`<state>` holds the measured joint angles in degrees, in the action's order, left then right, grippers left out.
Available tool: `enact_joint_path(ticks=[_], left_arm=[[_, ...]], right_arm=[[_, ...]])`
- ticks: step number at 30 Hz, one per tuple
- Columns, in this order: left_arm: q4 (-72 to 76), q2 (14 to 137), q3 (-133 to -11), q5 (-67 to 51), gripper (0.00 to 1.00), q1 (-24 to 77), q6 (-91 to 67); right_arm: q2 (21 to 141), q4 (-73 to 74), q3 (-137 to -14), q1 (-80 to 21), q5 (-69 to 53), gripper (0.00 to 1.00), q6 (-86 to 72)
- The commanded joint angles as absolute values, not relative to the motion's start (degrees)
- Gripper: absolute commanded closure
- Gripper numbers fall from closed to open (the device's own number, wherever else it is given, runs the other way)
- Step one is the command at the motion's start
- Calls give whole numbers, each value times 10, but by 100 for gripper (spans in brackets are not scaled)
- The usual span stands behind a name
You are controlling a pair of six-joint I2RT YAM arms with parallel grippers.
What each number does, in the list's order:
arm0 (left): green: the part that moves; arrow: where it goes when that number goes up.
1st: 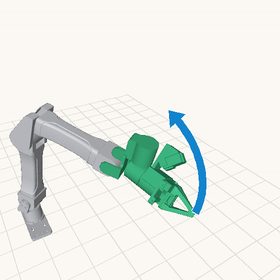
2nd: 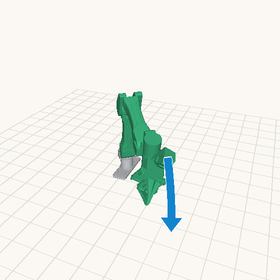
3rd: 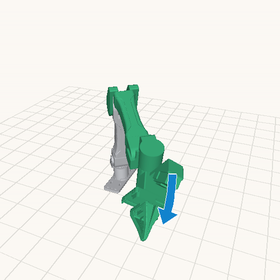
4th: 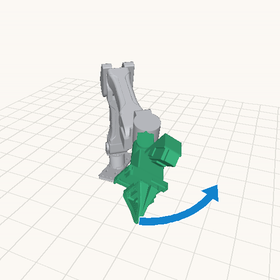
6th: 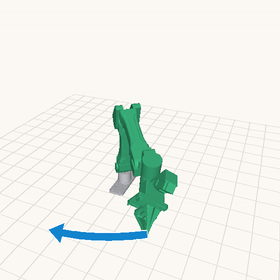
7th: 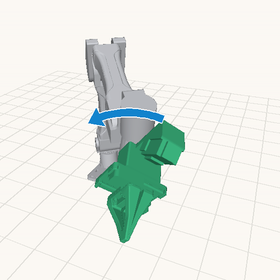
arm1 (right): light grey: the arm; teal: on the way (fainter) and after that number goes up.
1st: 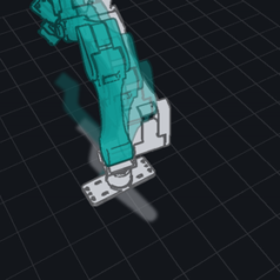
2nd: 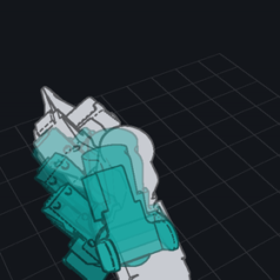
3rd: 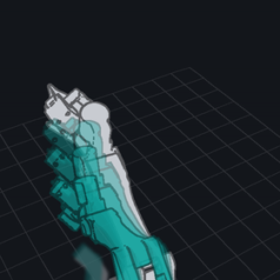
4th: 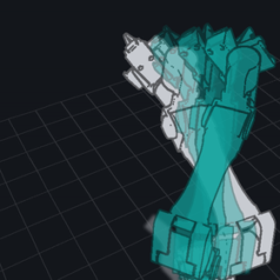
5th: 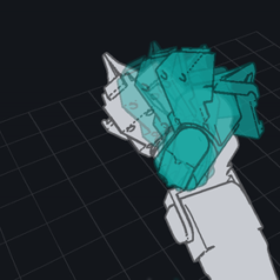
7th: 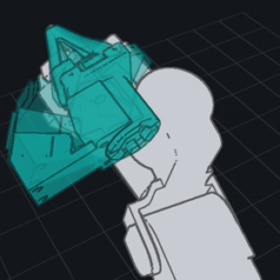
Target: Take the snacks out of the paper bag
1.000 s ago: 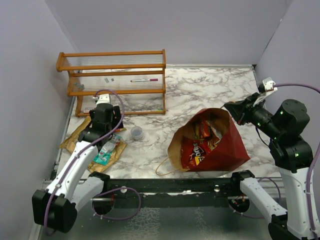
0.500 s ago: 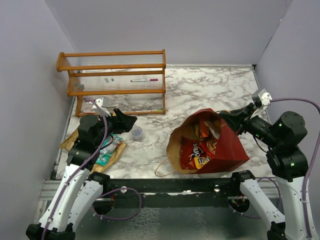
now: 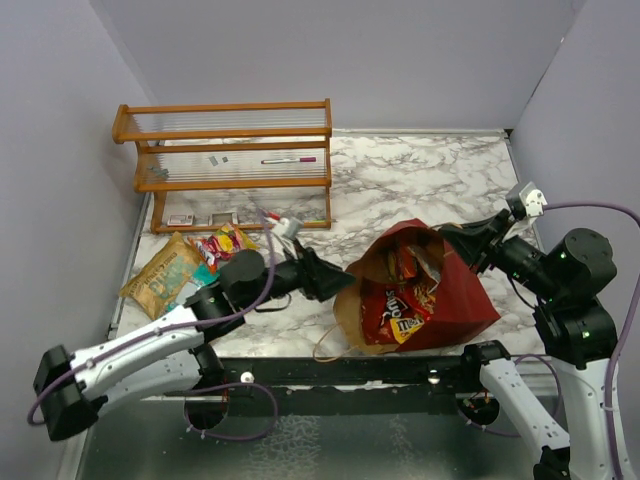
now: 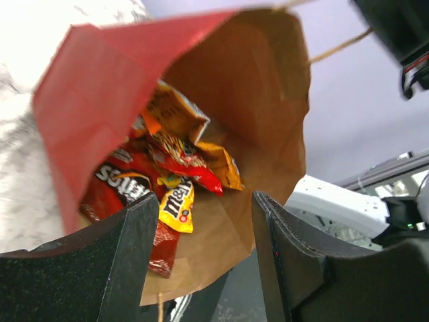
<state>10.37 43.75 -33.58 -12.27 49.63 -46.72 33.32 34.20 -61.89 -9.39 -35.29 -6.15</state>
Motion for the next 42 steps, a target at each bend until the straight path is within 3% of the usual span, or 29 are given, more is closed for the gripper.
enact_joint_path(ticks=[1, 11, 15, 20, 33, 36, 42], left_arm=[[168, 533, -363, 45, 40, 640, -435], [12, 735, -469, 279, 39, 801, -452], [-53, 781, -498, 316, 39, 807, -528], [-23, 812, -529, 344, 38, 845, -478], [16, 887, -675, 421, 33, 826, -453], [13, 912, -703, 386, 41, 797, -460], [3, 967, -762, 393, 43, 774, -439]], right_arm=[[332, 323, -641, -95, -333, 98, -61], [333, 331, -654, -95, -323, 98, -52], [331, 330, -650, -95, -321, 98, -54], [331, 334, -653, -95, -314, 98, -54], [325, 331, -654, -94, -323, 98, -74], [325, 334, -659, -95, -321, 98, -72], [325, 334, -661, -95, -321, 98, -70]])
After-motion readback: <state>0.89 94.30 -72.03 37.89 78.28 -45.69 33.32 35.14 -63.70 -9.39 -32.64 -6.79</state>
